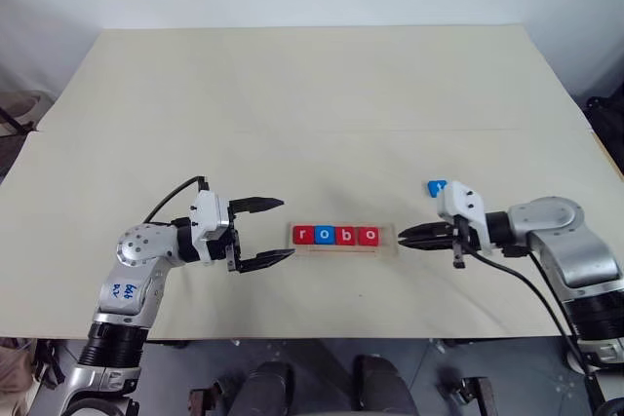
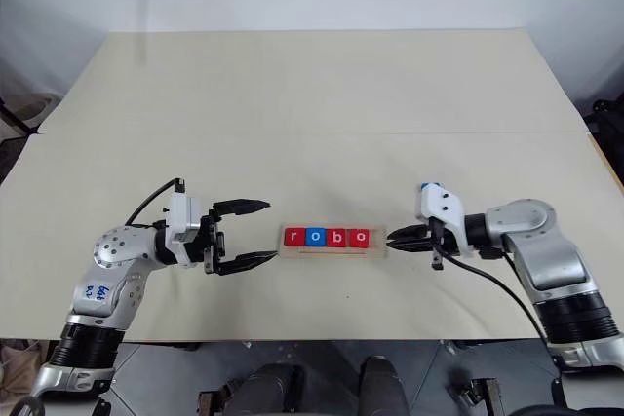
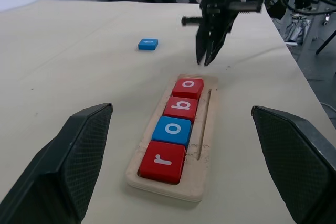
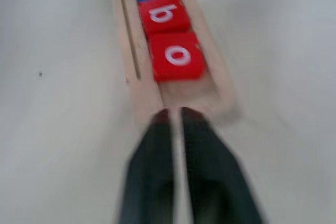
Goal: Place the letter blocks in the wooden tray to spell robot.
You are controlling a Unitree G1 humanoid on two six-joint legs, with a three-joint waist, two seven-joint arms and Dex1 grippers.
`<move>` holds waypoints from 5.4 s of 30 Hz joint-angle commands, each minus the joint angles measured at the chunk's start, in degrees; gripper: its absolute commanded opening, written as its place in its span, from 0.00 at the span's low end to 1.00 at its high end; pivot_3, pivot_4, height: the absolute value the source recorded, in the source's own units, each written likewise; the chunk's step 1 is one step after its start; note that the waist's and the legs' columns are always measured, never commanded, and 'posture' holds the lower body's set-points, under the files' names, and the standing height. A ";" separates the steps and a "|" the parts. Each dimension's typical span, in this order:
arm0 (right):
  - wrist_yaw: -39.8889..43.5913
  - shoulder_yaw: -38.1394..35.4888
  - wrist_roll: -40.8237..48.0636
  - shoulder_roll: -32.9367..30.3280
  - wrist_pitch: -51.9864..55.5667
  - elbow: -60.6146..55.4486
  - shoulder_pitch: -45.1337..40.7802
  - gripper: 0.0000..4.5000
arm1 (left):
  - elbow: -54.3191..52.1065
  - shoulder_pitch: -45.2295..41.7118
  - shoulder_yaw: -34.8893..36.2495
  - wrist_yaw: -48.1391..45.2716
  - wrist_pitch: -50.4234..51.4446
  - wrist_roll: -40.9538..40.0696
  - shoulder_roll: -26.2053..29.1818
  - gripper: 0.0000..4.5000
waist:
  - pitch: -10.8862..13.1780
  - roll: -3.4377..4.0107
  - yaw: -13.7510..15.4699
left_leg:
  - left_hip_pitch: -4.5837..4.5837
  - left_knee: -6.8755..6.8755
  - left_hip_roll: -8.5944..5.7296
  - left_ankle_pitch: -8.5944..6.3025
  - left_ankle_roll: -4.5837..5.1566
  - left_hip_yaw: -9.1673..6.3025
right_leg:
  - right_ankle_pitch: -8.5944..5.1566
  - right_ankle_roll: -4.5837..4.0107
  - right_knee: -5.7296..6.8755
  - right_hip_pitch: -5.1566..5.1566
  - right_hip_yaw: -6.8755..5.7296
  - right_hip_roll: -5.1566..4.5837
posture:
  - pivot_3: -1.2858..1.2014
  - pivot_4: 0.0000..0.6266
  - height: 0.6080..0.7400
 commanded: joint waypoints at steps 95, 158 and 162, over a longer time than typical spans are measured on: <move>-56.55 -17.28 3.66 15.15 39.12 -6.84 -3.14 0.49 | 0.84 -1.31 -0.51 0.08 -1.10 -0.50 -0.25 1.00 | 0.00 0.00 -0.12 | 0.00 -0.07 0.00 0.00 0.01 -0.01 | 0.00 -0.01 0.22 -0.04 0.07 0.05 | 0.52 0.24 1.00; 4.72 -24.33 5.11 -6.85 -26.02 19.52 14.36 0.99 | -1.44 1.25 1.99 -1.51 0.97 -1.62 1.94 1.00 | 0.02 -0.03 -0.22 | 0.24 -0.11 0.06 -0.02 0.11 0.31 | 0.02 0.04 -0.07 0.15 0.19 0.07 | 0.52 0.24 1.00; 9.28 -16.39 4.12 -8.40 -18.97 16.44 7.48 0.99 | -1.69 1.55 1.93 -0.70 0.48 -1.29 1.72 1.00 | 0.02 -0.03 -0.06 | 0.23 -0.10 0.07 -0.02 0.09 0.29 | 0.02 0.03 -0.08 0.13 0.18 0.05 | 0.52 0.24 1.00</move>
